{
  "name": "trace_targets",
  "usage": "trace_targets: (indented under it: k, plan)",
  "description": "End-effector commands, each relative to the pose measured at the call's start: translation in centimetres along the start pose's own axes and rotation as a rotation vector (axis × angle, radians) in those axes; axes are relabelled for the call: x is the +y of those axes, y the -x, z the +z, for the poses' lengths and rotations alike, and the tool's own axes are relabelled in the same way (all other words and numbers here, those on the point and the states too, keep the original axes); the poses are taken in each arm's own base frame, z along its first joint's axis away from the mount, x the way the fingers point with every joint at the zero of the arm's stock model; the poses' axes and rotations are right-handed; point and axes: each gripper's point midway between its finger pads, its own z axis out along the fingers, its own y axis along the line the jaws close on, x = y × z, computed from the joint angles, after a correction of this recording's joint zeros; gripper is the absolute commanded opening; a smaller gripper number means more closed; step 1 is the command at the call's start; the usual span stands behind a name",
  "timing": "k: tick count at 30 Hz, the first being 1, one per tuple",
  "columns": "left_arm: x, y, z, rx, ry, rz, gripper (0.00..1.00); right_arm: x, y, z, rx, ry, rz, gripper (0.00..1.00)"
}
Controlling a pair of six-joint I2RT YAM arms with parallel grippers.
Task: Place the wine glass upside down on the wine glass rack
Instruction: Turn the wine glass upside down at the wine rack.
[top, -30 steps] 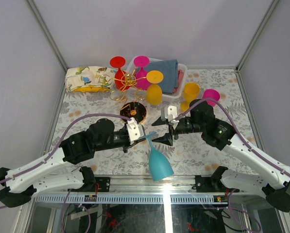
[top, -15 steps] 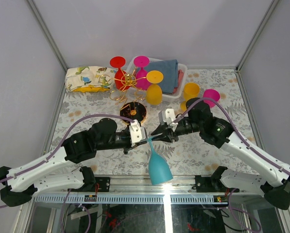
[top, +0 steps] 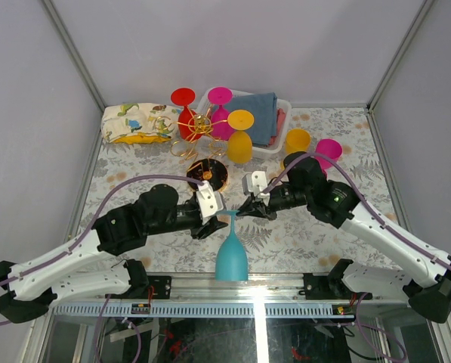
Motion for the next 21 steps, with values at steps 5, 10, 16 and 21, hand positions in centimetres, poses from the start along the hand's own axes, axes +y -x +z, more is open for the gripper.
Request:
trace_targets:
  k: [5,10,16,21]
  plan:
    - [2.3,2.3,-1.0,-0.156,0.177,-0.189,0.58,-4.0,-0.2,-2.7,0.087,-0.282,-0.049,0.00]
    - [4.1,2.2,-2.0,-0.218,0.312,-0.343,0.70,-5.2,-0.9,-3.4,0.139,-0.399,-0.035,0.00]
    - [4.9,1.8,-3.1,-0.294,0.386,-0.506,0.82,-6.9,-1.6,-4.4,0.187,-0.577,-0.019,0.00]
    - [4.8,1.8,-3.1,-0.340,0.381,-0.569,0.83,-8.2,-1.5,-4.9,0.172,-0.711,-0.039,0.00]
